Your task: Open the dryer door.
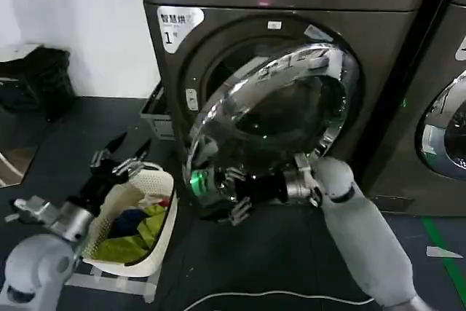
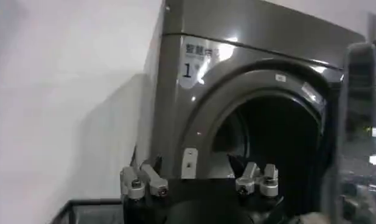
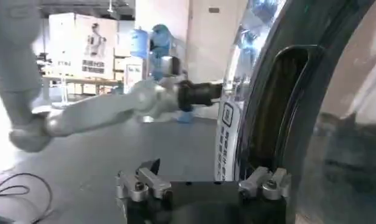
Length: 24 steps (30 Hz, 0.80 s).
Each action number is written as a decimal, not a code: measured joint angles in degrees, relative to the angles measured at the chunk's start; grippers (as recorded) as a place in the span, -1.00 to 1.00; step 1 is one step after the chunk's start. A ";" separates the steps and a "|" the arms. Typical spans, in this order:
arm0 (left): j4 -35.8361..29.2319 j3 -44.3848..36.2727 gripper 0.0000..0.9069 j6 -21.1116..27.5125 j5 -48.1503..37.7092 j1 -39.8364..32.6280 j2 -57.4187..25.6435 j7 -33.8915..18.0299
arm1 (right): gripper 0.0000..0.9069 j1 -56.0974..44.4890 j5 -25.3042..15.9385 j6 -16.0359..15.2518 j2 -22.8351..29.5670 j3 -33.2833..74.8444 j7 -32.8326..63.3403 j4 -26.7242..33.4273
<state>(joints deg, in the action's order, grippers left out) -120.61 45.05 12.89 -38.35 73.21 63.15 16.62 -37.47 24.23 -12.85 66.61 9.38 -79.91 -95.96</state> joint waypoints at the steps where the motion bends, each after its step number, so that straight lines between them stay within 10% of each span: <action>1: 0.23 -0.45 1.00 0.06 -0.04 -0.43 -0.32 0.10 | 1.00 -0.41 0.31 0.08 -0.32 0.20 -0.20 -0.33; 24: 4.30 -12.69 1.00 4.36 -4.93 -8.91 -5.22 5.54 | 1.00 -10.41 5.84 7.22 -9.43 9.02 -3.93 -4.21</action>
<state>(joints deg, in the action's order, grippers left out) -116.32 32.36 17.25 -43.29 64.30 57.93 22.16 -47.89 30.07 -5.63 57.18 18.40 -83.84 -100.17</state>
